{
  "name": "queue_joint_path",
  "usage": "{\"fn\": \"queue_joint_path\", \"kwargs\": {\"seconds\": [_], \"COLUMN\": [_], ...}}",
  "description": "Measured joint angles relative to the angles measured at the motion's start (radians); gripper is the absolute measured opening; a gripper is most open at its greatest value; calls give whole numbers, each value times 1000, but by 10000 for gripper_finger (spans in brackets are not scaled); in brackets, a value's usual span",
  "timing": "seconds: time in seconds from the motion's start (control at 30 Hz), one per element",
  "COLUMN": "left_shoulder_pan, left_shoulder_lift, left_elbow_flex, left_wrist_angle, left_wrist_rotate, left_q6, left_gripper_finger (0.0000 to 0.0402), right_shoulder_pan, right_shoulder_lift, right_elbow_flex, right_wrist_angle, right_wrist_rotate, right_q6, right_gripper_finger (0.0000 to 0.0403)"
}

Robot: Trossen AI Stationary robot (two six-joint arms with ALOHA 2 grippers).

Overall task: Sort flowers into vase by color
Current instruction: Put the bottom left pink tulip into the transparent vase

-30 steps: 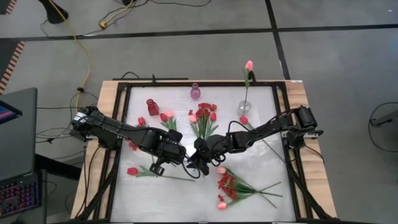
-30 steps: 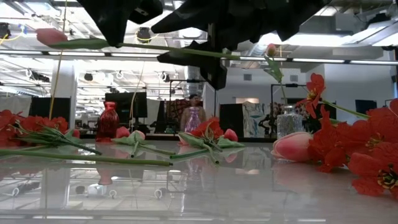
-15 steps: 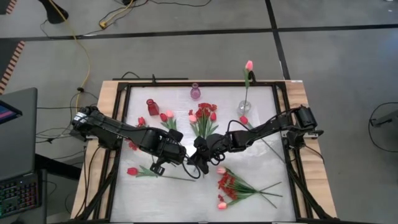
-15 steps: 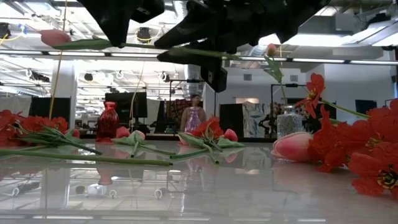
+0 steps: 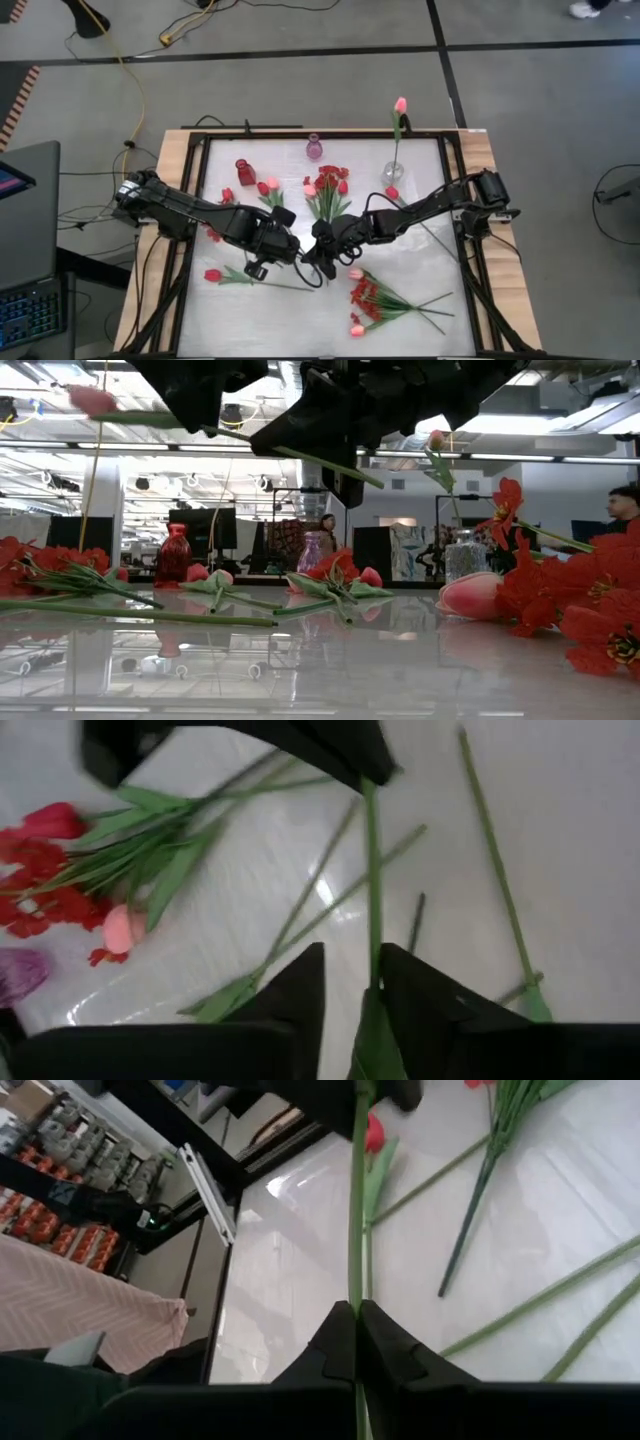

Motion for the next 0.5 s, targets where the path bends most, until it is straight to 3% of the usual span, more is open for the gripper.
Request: {"fn": "queue_joint_path", "kwargs": {"seconds": [0.17, 0.33, 0.4, 0.5], "left_shoulder_pan": [0, 0, 0, -16], "left_shoulder_lift": [-64, -245, -350, -532], "left_elbow_flex": [36, 22, -47, -242], "left_wrist_angle": [15, 72, 167, 482], "left_wrist_rotate": [-32, -60, -58, -40], "left_q6": [-44, -114, -156, -239], "left_gripper_finger": [145, 161, 161, 157], "right_shoulder_pan": [-10, -16, -13, 0], "right_shoulder_lift": [-21, -78, -113, -161], "right_elbow_flex": [0, 0, 0, 0], "right_wrist_angle": [-62, -142, -176, -180], "right_wrist_rotate": [32, 147, 217, 341], "right_q6": [-5, -42, -67, -114], "right_gripper_finger": [29, 29, 29, 30]}}
